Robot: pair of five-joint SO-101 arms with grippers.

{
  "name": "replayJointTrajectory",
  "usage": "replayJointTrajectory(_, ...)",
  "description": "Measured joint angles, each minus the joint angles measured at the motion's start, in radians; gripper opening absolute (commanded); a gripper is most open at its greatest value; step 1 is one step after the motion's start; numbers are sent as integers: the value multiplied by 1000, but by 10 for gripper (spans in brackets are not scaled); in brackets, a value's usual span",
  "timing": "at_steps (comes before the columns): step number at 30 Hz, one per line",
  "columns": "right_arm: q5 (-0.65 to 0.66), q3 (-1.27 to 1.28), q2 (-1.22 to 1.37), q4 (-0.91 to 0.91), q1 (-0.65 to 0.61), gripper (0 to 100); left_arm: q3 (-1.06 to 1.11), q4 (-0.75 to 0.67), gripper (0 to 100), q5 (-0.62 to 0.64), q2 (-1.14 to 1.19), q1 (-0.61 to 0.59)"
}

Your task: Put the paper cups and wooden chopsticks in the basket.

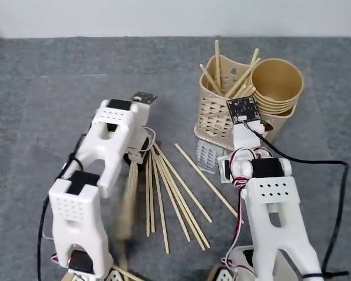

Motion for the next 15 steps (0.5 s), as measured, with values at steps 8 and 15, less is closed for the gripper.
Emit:
replayJointTrajectory(8, 0, 0, 0, 0, 0, 8, -18, 23, 13, 0, 8, 49)
replayJointTrajectory(15, 0, 0, 0, 0, 0, 8, -213, 221, 12, -5, 55, 110)
